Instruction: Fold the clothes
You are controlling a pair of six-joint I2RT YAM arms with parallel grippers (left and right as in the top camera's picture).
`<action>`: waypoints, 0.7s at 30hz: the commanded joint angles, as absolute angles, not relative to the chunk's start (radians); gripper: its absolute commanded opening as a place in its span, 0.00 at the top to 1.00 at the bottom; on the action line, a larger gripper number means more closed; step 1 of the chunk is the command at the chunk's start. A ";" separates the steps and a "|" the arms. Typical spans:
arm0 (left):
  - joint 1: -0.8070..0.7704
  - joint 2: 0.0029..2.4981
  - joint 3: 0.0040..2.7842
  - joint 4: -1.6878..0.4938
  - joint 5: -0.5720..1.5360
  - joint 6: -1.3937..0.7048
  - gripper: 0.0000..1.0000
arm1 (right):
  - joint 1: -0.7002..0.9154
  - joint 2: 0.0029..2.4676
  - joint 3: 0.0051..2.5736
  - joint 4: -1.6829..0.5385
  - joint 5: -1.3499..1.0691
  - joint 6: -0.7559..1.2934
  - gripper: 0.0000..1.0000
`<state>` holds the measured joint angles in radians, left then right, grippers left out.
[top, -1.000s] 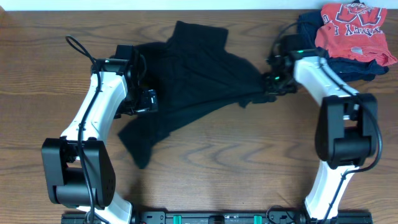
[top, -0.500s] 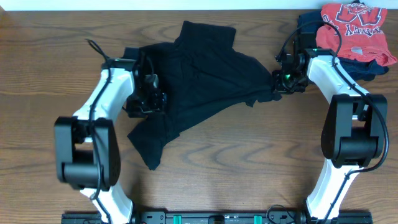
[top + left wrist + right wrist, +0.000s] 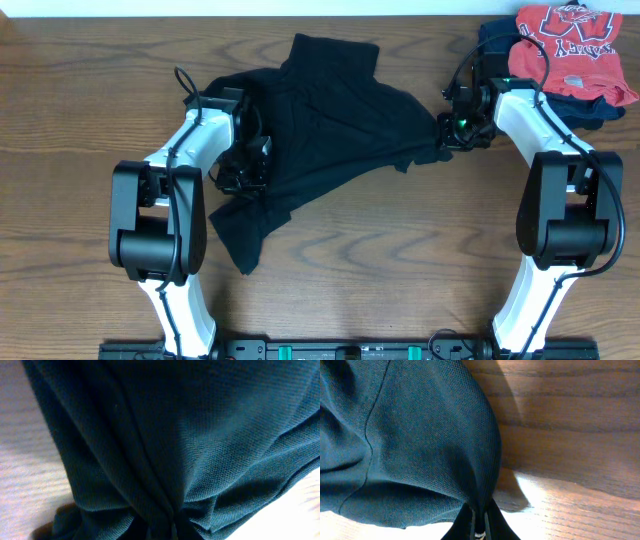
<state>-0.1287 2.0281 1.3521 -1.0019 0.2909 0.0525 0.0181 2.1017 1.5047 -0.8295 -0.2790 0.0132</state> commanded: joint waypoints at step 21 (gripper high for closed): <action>0.218 1.861 1.466 -0.753 0.051 0.014 0.93 | 0.017 2.115 1.524 -0.847 -0.257 -0.008 0.99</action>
<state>0.1566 1.8763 1.4433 -0.7841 0.1501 0.0364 0.0429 2.1017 1.5047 -0.8417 -0.3553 0.0059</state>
